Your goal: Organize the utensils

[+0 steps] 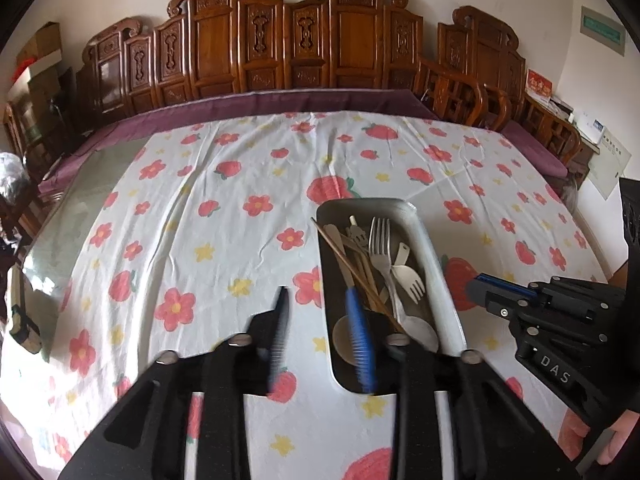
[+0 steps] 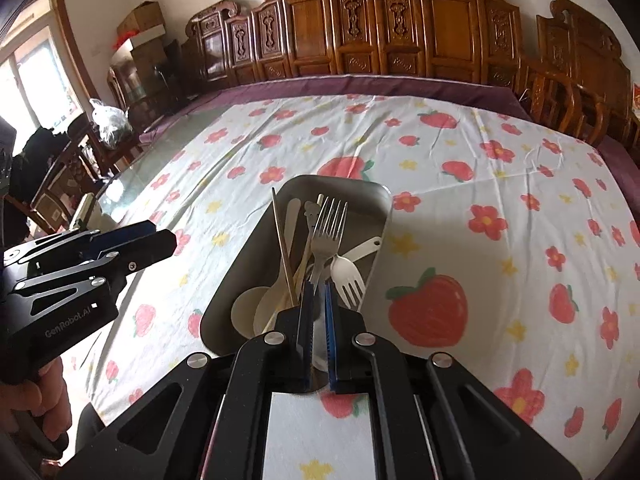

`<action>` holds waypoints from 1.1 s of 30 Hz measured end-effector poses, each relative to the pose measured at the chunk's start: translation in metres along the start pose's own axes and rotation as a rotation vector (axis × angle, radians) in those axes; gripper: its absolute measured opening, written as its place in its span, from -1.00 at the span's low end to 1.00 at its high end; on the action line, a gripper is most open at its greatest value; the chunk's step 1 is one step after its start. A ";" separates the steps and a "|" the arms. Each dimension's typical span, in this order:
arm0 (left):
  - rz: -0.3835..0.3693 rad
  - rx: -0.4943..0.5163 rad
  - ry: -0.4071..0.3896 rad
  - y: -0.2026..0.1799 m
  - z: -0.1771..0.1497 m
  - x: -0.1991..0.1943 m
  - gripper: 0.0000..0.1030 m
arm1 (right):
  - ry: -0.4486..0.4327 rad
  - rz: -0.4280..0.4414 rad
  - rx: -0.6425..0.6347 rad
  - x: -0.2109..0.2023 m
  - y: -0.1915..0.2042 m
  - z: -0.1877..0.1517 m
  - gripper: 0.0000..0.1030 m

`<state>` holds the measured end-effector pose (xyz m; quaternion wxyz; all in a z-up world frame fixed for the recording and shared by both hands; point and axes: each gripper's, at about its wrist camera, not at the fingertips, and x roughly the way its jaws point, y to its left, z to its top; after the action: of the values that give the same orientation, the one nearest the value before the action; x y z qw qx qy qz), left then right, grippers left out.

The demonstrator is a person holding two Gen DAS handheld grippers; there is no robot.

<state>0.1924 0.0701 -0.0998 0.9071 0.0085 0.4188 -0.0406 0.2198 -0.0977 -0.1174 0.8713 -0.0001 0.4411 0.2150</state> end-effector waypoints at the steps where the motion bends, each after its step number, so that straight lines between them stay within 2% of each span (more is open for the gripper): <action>1: 0.002 -0.002 -0.005 -0.001 -0.001 -0.003 -0.40 | -0.008 0.001 0.000 -0.005 -0.001 -0.001 -0.87; 5: 0.016 -0.010 -0.022 -0.010 -0.005 -0.017 -0.31 | -0.054 0.005 -0.002 -0.034 -0.005 -0.011 -0.87; 11: 0.031 -0.007 -0.055 -0.029 -0.019 -0.039 0.15 | -0.115 -0.010 -0.019 -0.077 -0.011 -0.031 -0.84; 12: 0.029 -0.003 -0.065 -0.033 -0.022 -0.044 0.27 | -0.121 -0.014 -0.021 -0.082 -0.011 -0.035 -0.78; 14: 0.030 0.003 -0.079 -0.040 -0.028 -0.051 0.47 | -0.142 -0.026 -0.023 -0.096 -0.014 -0.046 -0.28; 16: 0.032 0.003 -0.093 -0.048 -0.035 -0.059 0.69 | -0.162 -0.042 -0.021 -0.105 -0.016 -0.055 0.07; 20: 0.032 -0.002 -0.112 -0.063 -0.050 -0.076 0.80 | -0.203 -0.074 0.001 -0.131 -0.025 -0.075 0.64; 22: 0.025 -0.004 -0.123 -0.068 -0.057 -0.085 0.85 | -0.222 -0.084 0.012 -0.141 -0.028 -0.083 0.81; 25: 0.029 0.006 -0.137 -0.077 -0.065 -0.096 0.85 | -0.242 -0.106 0.024 -0.159 -0.033 -0.097 0.95; 33: 0.028 0.026 -0.176 -0.094 -0.070 -0.128 0.85 | -0.275 -0.147 0.042 -0.195 -0.035 -0.111 0.95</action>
<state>0.0489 -0.0118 -0.0455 0.9408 0.0227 0.3366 -0.0341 0.0470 -0.2239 -0.0418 0.9368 0.0154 0.3208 0.1391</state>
